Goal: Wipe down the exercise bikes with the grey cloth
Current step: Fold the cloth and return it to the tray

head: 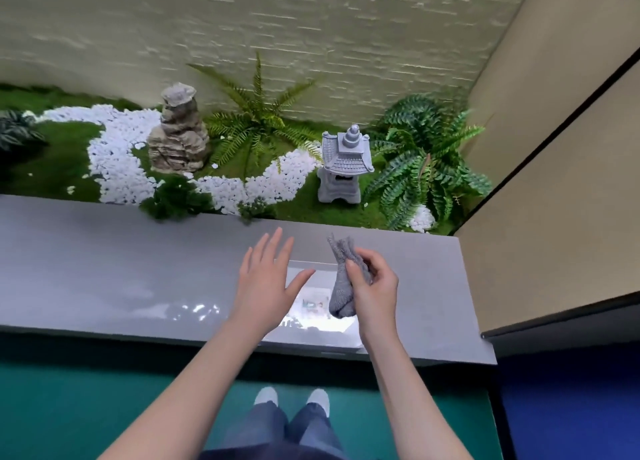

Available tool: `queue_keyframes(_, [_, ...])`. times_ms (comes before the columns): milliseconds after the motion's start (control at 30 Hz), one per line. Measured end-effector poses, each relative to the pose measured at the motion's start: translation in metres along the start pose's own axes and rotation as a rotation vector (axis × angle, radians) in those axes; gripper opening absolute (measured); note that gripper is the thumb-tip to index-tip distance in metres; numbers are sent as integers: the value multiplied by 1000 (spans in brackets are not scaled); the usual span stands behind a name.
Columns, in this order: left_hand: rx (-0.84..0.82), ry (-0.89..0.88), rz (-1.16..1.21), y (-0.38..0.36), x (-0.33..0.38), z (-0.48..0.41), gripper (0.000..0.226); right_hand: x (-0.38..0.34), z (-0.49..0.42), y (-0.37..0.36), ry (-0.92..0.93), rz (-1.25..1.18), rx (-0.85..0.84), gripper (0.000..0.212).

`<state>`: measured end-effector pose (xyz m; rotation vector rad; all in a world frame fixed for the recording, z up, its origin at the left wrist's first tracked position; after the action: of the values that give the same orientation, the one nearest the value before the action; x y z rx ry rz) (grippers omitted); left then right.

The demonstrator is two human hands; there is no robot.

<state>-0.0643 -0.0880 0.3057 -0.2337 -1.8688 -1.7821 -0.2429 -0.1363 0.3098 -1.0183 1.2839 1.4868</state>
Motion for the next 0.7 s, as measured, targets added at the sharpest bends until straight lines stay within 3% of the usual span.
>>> queue_keyframes(333, [-111, 333, 1148, -21, 6, -23, 28, -12, -22, -48, 21, -19, -121, 18])
queue_keyframes(500, [-156, 411, 1389, -23, 8, -28, 30, -14, -24, -65, 41, -6, -189, 19])
queue_keyframes(700, [-239, 464, 1494, -29, 7, -31, 36, -13, -30, -68, 26, -47, -216, 26])
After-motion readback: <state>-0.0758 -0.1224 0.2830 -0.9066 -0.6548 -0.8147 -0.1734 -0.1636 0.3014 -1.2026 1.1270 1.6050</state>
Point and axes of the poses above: each hand's wrist, its own z-axis away from the middle knuckle, its own y-axis out of the back of the hand, x = y × z, the point moved 9 cm from there along -z, towards the middle knuckle, and after that the axes turned 11 degrees about z, right-handed, at the moved point
